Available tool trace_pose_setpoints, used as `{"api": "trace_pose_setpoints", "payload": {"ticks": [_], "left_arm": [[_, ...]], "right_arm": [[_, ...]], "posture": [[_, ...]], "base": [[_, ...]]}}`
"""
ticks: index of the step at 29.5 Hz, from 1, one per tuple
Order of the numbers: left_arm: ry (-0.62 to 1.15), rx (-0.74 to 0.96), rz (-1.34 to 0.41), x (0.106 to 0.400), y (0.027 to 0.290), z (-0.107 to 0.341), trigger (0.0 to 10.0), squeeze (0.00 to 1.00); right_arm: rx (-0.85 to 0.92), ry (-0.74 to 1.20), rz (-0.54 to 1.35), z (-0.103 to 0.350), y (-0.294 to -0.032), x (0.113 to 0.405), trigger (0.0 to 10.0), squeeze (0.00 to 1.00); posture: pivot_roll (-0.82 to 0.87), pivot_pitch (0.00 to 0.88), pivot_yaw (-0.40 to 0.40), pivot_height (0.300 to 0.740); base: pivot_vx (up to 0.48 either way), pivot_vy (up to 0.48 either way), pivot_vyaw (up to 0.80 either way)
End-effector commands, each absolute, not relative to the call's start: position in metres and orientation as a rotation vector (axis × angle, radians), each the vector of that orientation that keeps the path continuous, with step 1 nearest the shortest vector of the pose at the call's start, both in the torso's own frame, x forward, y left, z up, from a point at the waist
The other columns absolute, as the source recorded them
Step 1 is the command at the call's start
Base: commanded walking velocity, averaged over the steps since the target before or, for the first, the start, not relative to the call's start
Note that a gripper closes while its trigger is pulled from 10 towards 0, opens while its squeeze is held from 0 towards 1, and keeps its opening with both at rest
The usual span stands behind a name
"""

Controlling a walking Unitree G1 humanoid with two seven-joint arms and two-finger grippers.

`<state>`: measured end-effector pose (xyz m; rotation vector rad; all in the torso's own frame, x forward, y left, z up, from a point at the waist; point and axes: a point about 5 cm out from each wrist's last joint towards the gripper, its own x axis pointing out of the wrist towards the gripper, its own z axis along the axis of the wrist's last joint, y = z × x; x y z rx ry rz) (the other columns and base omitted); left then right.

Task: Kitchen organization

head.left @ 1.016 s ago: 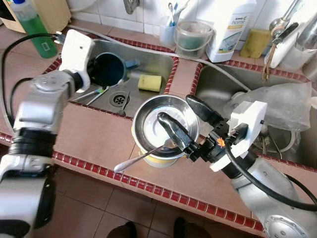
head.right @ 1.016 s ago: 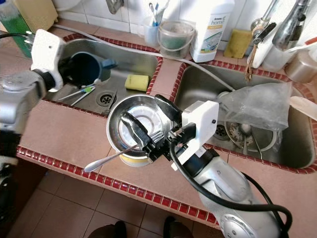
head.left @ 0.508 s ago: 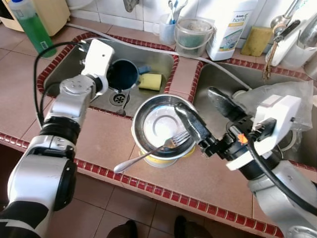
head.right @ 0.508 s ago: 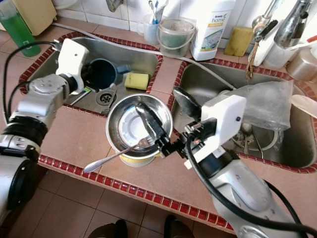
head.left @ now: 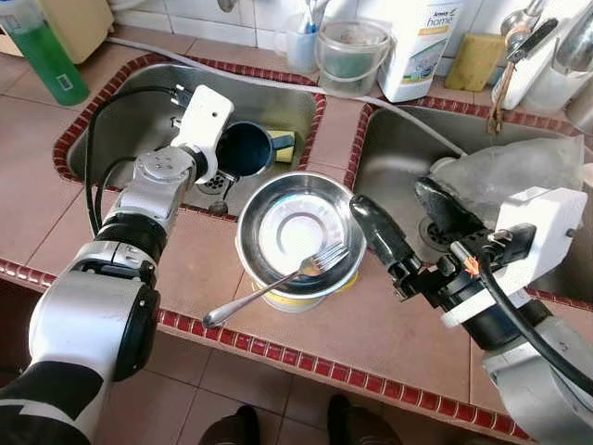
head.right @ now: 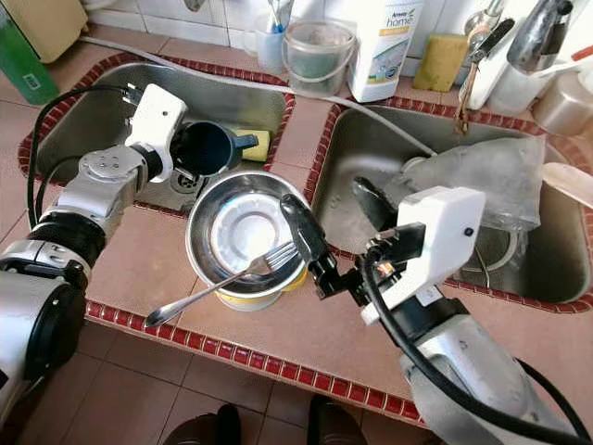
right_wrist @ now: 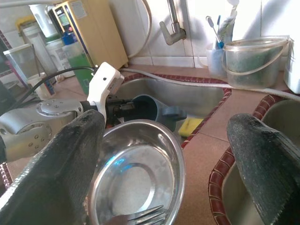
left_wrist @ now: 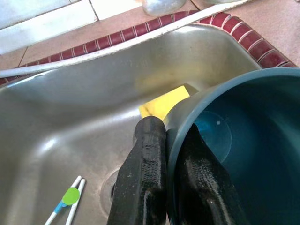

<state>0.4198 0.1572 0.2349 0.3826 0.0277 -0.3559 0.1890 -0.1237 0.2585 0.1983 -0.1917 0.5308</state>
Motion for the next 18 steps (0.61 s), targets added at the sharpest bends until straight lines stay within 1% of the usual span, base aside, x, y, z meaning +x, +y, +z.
{"api": "trace_pose_setpoints", "payload": {"ticks": [1,9,18], "left_arm": [[0.002,0.397,-0.346,0.422,0.157,0.244,10.0,0.00],[0.007,0.411,-0.309,0.422,0.161,0.243,10.0,0.00],[0.000,0.402,-0.298,0.424,0.156,0.246,10.0,0.00]], "right_arm": [[0.187,-0.216,0.531,0.264,-0.124,0.184,10.0,0.00],[0.187,-0.245,0.495,0.270,-0.128,0.185,10.0,0.00],[0.199,-0.283,0.454,0.277,-0.131,0.186,10.0,0.00]], "posture": [[-0.26,0.281,0.044,0.740],[-0.27,0.282,0.055,0.740],[-0.27,0.300,0.063,0.740]], "base": [[0.000,0.000,0.00],[0.000,0.000,0.00],[0.000,0.000,0.00]]}}
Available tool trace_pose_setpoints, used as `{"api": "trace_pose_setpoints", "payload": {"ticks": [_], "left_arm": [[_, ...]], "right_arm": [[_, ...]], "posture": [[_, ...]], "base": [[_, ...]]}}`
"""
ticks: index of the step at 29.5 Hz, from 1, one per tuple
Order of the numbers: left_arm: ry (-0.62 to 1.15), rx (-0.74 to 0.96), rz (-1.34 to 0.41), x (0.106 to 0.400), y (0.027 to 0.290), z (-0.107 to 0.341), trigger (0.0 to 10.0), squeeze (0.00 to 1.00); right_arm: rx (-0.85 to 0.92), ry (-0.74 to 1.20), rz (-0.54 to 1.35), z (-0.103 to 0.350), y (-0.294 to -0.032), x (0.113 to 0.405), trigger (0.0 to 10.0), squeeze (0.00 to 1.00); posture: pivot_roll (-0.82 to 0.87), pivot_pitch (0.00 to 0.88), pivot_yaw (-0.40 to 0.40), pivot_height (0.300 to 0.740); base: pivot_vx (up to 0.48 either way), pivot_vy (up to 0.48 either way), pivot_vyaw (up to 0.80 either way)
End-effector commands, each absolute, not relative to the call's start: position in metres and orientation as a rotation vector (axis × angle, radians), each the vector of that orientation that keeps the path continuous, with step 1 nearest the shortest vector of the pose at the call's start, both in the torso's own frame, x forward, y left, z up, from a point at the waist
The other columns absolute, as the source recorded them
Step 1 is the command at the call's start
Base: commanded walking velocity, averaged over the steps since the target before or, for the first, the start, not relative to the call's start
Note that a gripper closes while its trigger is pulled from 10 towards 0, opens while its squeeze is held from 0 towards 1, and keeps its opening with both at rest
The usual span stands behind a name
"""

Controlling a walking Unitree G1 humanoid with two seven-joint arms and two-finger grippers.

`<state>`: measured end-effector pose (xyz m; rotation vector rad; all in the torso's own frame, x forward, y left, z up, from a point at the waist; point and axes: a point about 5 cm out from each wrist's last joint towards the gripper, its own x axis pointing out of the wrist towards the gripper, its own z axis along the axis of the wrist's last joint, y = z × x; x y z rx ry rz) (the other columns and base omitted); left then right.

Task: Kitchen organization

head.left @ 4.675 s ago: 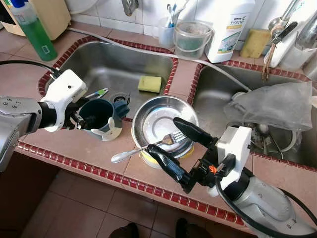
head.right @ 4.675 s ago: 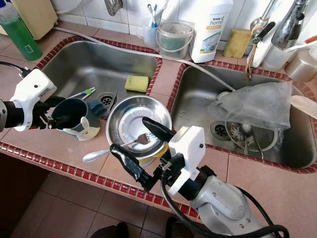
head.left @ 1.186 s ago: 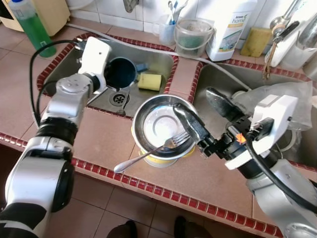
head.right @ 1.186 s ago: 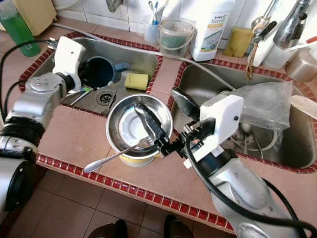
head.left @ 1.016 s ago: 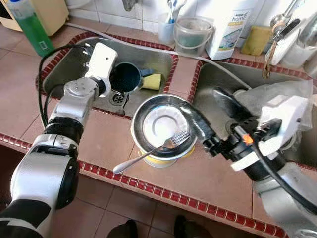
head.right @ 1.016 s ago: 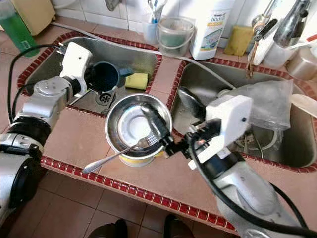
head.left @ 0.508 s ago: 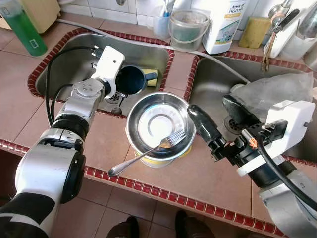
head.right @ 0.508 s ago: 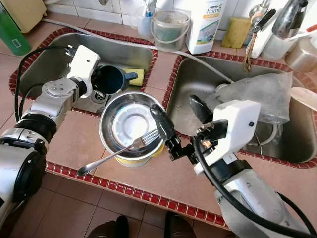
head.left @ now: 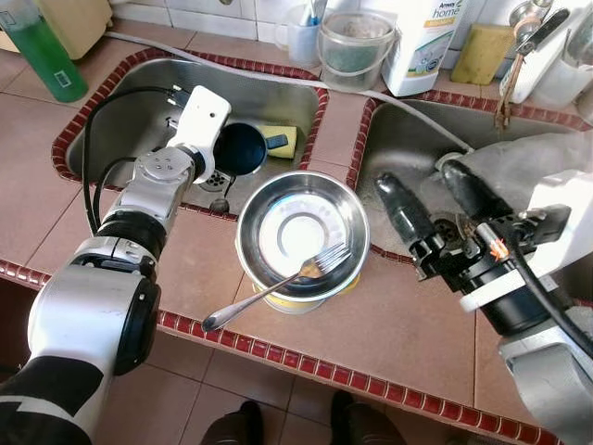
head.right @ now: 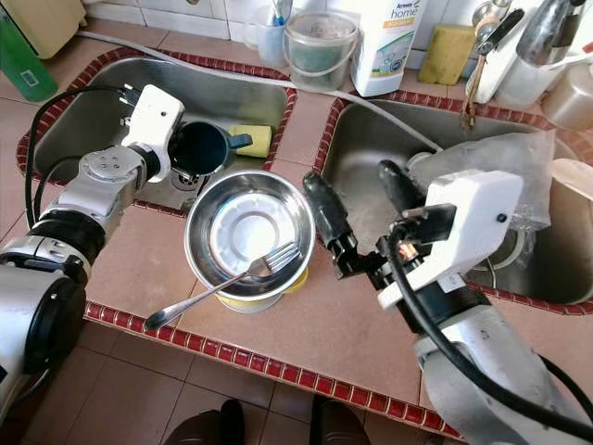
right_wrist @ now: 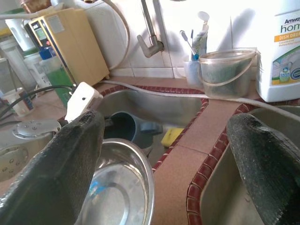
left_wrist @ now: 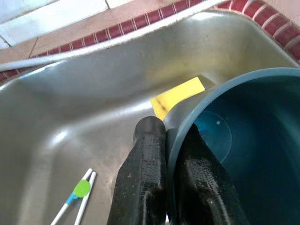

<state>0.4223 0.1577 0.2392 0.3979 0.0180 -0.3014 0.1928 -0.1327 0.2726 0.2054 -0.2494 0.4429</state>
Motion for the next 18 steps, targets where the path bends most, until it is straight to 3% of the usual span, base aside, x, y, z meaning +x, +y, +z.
{"api": "trace_pose_setpoints", "payload": {"ticks": [1,17,18], "left_arm": [[-0.002,0.404,-0.295,0.4236,0.1555,0.2464,10.0,0.00],[-0.014,0.369,-0.262,0.4254,0.1537,0.2526,10.0,0.00],[-0.020,0.361,-0.263,0.4256,0.1535,0.2549,10.0,1.00]], "right_arm": [[0.200,-0.289,0.452,0.2781,-0.1313,0.1860,10.0,0.00],[0.217,-0.308,0.445,0.2832,-0.1300,0.1861,10.0,0.00],[0.215,-0.312,0.444,0.2837,-0.1301,0.1863,10.0,0.00]], "posture": [[-0.27,0.301,0.064,0.740],[-0.27,0.315,0.070,0.740],[-0.27,0.314,0.071,0.740]], "base": [[0.000,0.000,0.00],[0.000,0.000,0.00],[0.000,0.000,0.00]]}}
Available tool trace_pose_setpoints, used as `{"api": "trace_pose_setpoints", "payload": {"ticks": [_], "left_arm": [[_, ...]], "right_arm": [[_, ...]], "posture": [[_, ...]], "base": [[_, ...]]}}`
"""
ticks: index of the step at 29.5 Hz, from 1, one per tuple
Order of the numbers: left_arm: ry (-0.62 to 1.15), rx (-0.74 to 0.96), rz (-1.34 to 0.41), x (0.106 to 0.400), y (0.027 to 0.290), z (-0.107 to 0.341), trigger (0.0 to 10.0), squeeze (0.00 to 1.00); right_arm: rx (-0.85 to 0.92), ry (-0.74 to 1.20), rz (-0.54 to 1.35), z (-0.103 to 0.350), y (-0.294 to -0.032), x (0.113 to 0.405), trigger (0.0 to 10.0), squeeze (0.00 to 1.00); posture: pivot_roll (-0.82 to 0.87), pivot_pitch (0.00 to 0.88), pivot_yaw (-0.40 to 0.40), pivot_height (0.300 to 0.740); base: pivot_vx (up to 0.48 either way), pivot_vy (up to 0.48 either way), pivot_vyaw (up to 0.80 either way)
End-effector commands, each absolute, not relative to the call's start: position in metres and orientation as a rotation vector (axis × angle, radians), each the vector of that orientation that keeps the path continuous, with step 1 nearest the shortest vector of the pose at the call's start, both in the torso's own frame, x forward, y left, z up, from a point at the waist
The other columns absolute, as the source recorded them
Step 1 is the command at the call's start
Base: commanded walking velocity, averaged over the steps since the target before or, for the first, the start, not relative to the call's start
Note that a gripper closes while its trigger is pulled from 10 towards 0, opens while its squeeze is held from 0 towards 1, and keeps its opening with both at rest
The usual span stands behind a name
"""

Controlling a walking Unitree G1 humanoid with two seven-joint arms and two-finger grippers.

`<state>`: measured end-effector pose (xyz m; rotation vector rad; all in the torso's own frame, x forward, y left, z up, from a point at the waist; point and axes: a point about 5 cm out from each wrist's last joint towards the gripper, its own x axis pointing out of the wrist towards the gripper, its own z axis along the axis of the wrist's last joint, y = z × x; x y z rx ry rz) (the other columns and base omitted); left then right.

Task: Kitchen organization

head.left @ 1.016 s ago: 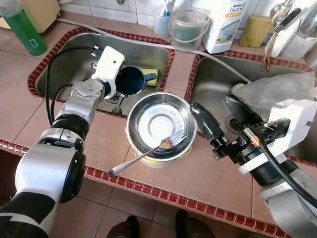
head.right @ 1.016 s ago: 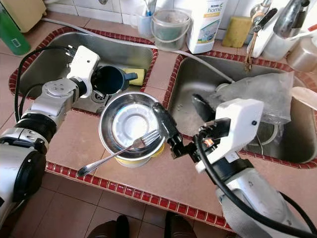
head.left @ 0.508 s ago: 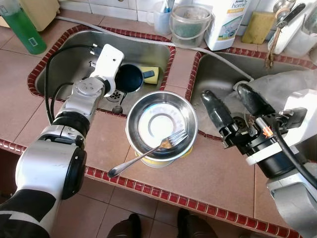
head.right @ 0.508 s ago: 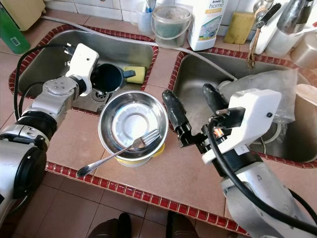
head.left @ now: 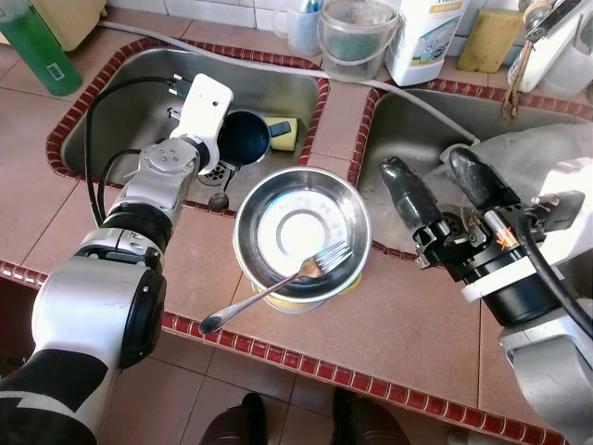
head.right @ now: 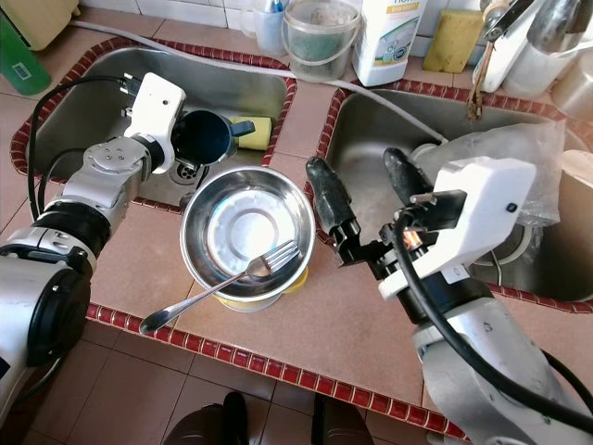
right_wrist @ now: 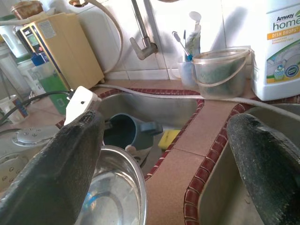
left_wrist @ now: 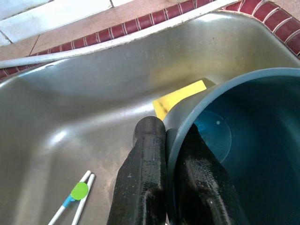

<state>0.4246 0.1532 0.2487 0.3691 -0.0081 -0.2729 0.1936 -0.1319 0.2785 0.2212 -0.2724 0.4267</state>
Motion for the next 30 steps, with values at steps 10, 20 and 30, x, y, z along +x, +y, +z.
{"api": "trace_pose_setpoints", "payload": {"ticks": [10,20,30], "left_arm": [[-0.033,0.341,-0.259,0.4258,0.1570,0.2598,10.0,1.00],[-0.033,0.344,-0.250,0.4257,0.1606,0.2605,10.0,1.00],[-0.019,0.348,-0.267,0.4255,0.1629,0.2609,10.0,1.00]], "right_arm": [[0.220,-0.315,0.446,0.2848,-0.1305,0.1868,10.0,0.00],[0.216,-0.319,0.452,0.2851,-0.1303,0.1879,10.0,0.00],[0.214,-0.320,0.464,0.2856,-0.1291,0.1891,10.0,0.00]], "posture": [[-0.27,0.310,0.073,0.740],[-0.27,0.300,0.072,0.740],[-0.26,0.289,0.070,0.740]], "base": [[0.000,0.000,0.00],[0.000,0.000,0.00],[0.000,0.000,0.00]]}}
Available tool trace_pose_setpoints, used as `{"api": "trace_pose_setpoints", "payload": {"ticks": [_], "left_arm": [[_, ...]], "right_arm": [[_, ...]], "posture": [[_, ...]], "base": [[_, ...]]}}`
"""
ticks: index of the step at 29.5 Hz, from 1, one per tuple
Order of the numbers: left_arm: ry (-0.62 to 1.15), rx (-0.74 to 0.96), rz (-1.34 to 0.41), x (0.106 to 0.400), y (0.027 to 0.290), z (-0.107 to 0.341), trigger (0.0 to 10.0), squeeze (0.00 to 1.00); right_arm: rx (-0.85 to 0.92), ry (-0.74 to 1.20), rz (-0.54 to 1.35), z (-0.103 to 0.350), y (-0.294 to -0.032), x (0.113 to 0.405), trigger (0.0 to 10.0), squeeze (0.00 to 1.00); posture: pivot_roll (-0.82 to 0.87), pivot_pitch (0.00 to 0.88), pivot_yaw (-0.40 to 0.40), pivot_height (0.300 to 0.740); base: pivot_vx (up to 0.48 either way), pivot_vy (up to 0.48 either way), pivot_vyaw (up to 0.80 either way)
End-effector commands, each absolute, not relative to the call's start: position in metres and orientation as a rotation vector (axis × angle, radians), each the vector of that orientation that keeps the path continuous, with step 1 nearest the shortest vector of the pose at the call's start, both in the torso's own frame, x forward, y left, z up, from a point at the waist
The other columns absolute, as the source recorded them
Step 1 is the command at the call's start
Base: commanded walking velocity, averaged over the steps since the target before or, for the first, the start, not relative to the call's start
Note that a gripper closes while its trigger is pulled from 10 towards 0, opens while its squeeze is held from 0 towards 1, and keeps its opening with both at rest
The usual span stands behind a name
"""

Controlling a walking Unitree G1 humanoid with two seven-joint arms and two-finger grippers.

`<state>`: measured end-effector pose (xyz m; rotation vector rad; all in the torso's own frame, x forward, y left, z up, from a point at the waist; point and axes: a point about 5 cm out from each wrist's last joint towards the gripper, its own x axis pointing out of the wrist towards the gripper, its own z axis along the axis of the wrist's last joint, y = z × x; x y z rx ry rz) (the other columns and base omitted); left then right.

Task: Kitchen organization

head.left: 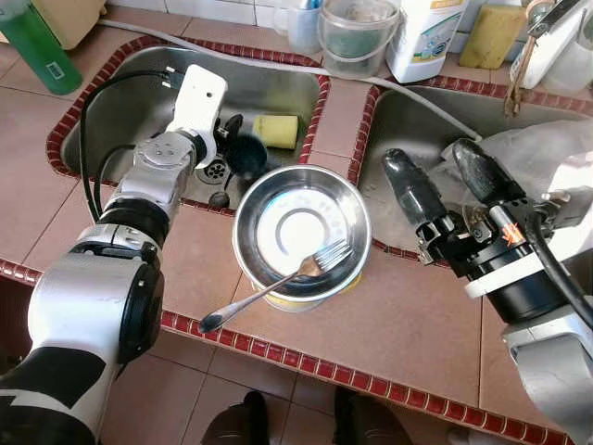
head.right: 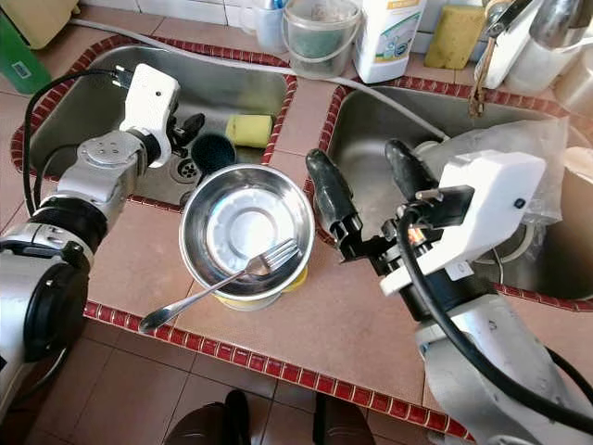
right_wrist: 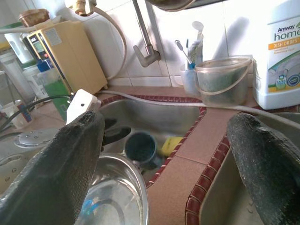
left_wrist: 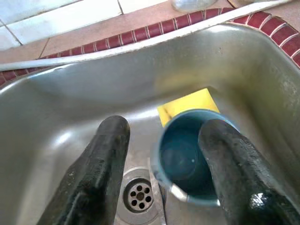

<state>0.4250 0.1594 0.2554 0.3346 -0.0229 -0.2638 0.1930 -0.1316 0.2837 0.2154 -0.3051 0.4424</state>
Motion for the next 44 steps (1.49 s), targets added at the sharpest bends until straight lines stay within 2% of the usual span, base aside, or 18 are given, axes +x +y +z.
{"api": "trace_pose_setpoints", "payload": {"ticks": [1,14,15,25,34,36,44], "left_arm": [[-0.011,0.368,-0.282,0.425,0.163,0.260,10.0,1.00],[-0.031,0.353,-0.268,0.425,0.169,0.265,10.0,1.00],[-0.040,0.342,-0.267,0.425,0.171,0.266,10.0,0.00],[-0.114,0.222,-0.248,0.422,0.184,0.273,10.0,0.00],[-0.210,0.121,-0.252,0.416,0.190,0.274,10.0,0.00],[-0.276,0.085,-0.234,0.410,0.193,0.274,10.0,0.00],[-0.337,0.045,-0.177,0.391,0.195,0.261,10.0,0.00]], "right_arm": [[0.213,-0.321,0.465,0.286,-0.129,0.190,10.0,0.00],[0.203,-0.340,0.466,0.288,-0.130,0.192,10.0,0.00],[0.198,-0.350,0.466,0.288,-0.130,0.193,10.0,0.00],[0.210,-0.452,0.453,0.289,-0.131,0.209,10.0,0.00],[0.163,-0.557,0.403,0.290,-0.129,0.239,10.0,0.00],[0.148,-0.572,0.400,0.284,-0.128,0.249,10.0,0.00],[0.110,-0.598,0.379,0.273,-0.126,0.269,10.0,0.00]], "posture": [[-0.26,0.290,0.068,0.740],[-0.24,0.290,0.072,0.740],[-0.24,0.290,0.072,0.740],[-0.19,0.256,0.082,0.740],[-0.12,0.212,0.068,0.740],[-0.10,0.187,0.055,0.740],[-0.07,0.148,0.023,0.740]], "base": [[0.000,0.000,0.00],[0.000,0.000,0.00],[0.000,0.000,0.00],[0.000,0.000,0.00],[0.000,0.000,0.00],[0.000,0.000,0.00],[0.000,0.000,0.00]]}}
